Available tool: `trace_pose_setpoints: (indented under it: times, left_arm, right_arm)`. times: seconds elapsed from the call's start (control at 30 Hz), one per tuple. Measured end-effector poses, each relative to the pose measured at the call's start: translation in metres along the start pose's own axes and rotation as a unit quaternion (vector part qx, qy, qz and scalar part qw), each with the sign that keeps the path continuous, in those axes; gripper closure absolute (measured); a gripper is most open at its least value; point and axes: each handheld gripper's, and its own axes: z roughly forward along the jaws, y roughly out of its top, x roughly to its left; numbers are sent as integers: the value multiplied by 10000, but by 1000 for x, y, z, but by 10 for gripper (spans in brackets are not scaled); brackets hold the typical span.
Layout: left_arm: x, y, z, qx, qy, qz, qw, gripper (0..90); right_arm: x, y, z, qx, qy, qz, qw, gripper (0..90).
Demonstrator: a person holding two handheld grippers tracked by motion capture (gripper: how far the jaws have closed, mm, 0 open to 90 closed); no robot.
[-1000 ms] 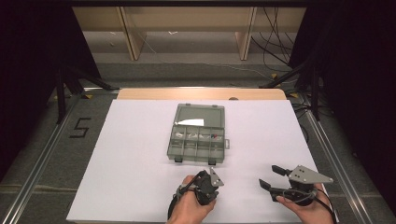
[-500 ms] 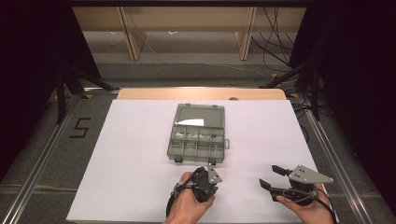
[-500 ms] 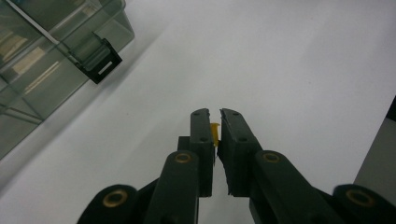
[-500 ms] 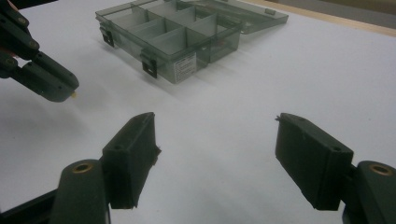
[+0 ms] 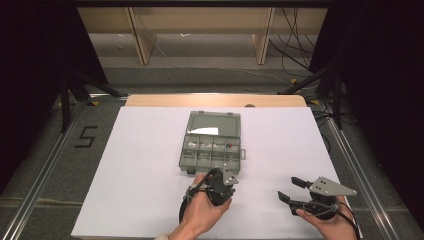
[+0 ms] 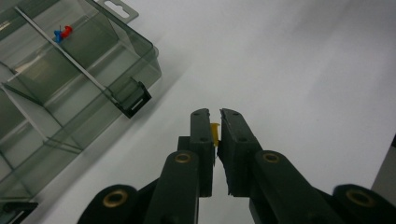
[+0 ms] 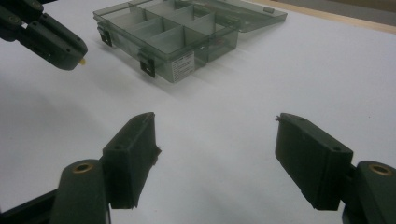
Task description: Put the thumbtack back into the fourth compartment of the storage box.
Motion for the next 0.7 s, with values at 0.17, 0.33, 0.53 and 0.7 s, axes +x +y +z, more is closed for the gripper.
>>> trace_pose_setpoints:
  times: [0.17,0.33,0.53,0.7]
  left_arm:
    - [5,9,0,-34,57,45,10000,831]
    - [13,17,0,19,72,85,9999,831]
    - [20,25,0,-81,134,26,9999,831]
    - [24,29,1,-162,221,7,9996,831]
  right_arm:
    - [0,-1,1,-82,43,52,9999,299]
    - [-1,-1,1,-81,43,44,9999,299]
    - [-1,0,0,6,26,22,10000,299]
    - [-1,-1,1,-105,15,23,9999,298]
